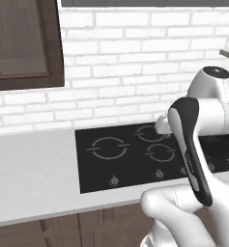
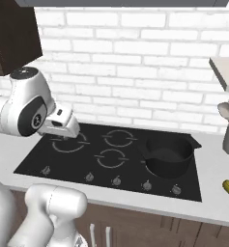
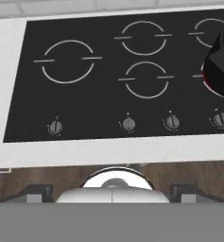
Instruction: Put the cucumber and cucumber in the pot. Retrieve the spatula and lightly stir the vegetables in the pot.
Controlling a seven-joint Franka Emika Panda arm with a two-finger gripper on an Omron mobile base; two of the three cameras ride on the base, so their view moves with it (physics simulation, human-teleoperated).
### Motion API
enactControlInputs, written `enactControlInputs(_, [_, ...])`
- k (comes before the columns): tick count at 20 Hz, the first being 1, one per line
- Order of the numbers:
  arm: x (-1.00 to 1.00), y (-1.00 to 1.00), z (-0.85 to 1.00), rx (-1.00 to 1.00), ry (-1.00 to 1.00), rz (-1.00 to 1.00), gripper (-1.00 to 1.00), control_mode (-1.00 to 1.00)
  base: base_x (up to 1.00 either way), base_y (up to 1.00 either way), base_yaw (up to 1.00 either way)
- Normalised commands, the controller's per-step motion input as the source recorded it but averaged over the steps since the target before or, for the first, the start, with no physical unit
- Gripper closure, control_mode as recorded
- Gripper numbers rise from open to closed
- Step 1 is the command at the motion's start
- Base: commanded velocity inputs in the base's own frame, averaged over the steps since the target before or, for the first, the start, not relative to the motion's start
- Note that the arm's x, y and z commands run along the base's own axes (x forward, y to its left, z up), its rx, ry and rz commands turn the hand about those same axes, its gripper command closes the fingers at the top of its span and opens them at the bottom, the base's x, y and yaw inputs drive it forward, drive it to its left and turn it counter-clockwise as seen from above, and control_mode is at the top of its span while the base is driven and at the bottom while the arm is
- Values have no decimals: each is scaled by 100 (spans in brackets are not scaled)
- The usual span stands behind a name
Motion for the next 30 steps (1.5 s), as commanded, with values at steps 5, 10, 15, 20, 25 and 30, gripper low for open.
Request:
enactControlInputs(5, [-32, -3, 0, 0, -2, -7, -100, 100, -5, -7, -1])
enactControlInputs(10, [0, 0, 0, 0, 0, 0, -100, 100, -17, -43, -5])
enactControlInputs(15, [0, 0, 0, 0, 0, 0, -100, 100, -11, -37, 0])
enactControlInputs(20, [0, 0, 0, 0, 0, 0, -100, 100, -71, -99, 5])
enactControlInputs(25, [0, 0, 0, 0, 0, 0, -100, 100, -62, -100, 7])
enactControlInputs(30, [0, 0, 0, 0, 0, 0, -100, 100, -10, -100, 10])
